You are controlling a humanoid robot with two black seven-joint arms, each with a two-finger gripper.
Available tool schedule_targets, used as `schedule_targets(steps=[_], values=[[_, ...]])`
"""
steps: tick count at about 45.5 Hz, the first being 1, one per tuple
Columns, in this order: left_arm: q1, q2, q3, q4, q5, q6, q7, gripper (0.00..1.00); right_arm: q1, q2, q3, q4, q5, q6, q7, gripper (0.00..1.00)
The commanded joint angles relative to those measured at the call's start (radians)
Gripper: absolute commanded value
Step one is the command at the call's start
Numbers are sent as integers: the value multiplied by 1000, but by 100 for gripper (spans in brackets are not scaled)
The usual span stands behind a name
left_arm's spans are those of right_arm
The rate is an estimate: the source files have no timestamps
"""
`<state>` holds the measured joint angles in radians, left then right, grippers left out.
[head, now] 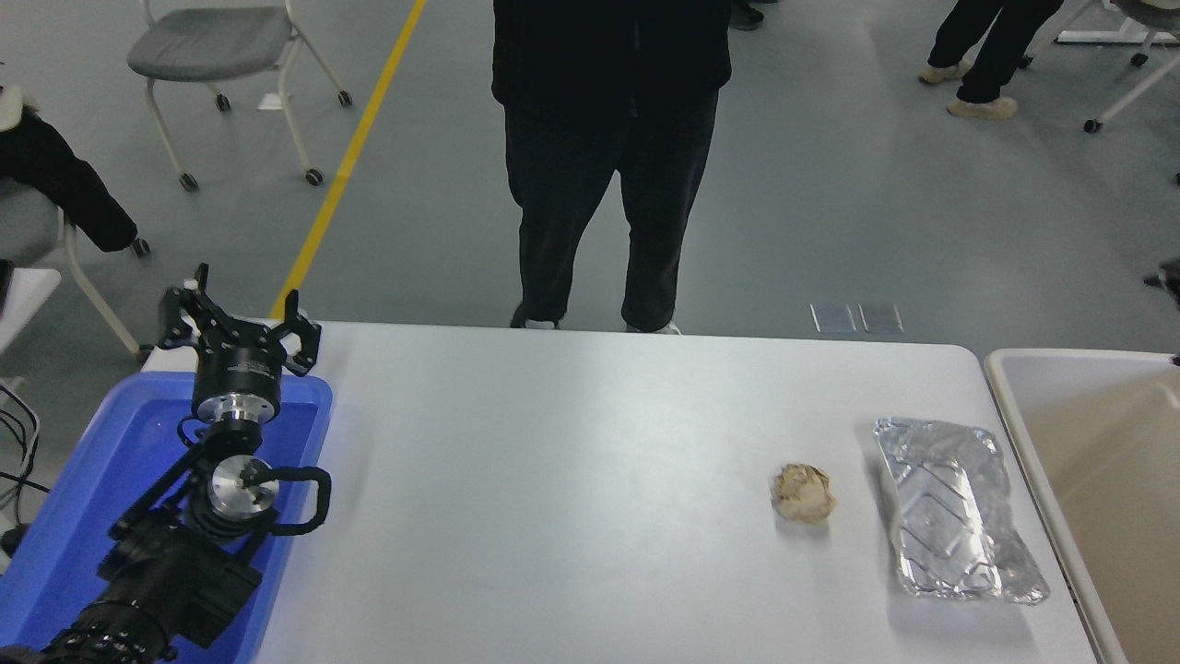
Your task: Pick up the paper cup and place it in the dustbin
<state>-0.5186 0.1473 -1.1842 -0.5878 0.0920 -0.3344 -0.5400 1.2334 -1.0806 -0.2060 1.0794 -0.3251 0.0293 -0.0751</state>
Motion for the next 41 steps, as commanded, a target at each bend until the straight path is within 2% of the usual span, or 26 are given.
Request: schedule_targets(steps=[1, 11, 17, 18, 20, 24, 32, 41], values=[[0, 0, 0, -3, 0, 0, 0, 99, 382, -39, -366, 183, -38, 9, 0, 100], [0, 0, 1, 0, 0, -2, 0, 99, 644, 13, -596, 312, -86, 50, -8, 100], [0, 0, 1, 0, 0, 0, 0, 99, 898, 135, -877, 412, -86, 58, 0, 100], [0, 0, 1, 0, 0, 0, 0, 99, 973, 195, -951, 453, -83, 58, 3, 100], [0, 0, 1, 0, 0, 0, 0, 99, 1020, 240, -990, 476, -83, 60, 3, 100], [0, 0, 1, 0, 0, 0, 0, 99, 1072, 315, -1017, 494, -80, 98, 5, 100], [0, 0, 1, 0, 0, 0, 0, 99, 1146, 436, -1021, 524, -74, 313, 5, 100], [0, 0, 1, 0, 0, 0, 0, 99, 1232, 605, -1012, 580, -61, 423, 11, 100]])
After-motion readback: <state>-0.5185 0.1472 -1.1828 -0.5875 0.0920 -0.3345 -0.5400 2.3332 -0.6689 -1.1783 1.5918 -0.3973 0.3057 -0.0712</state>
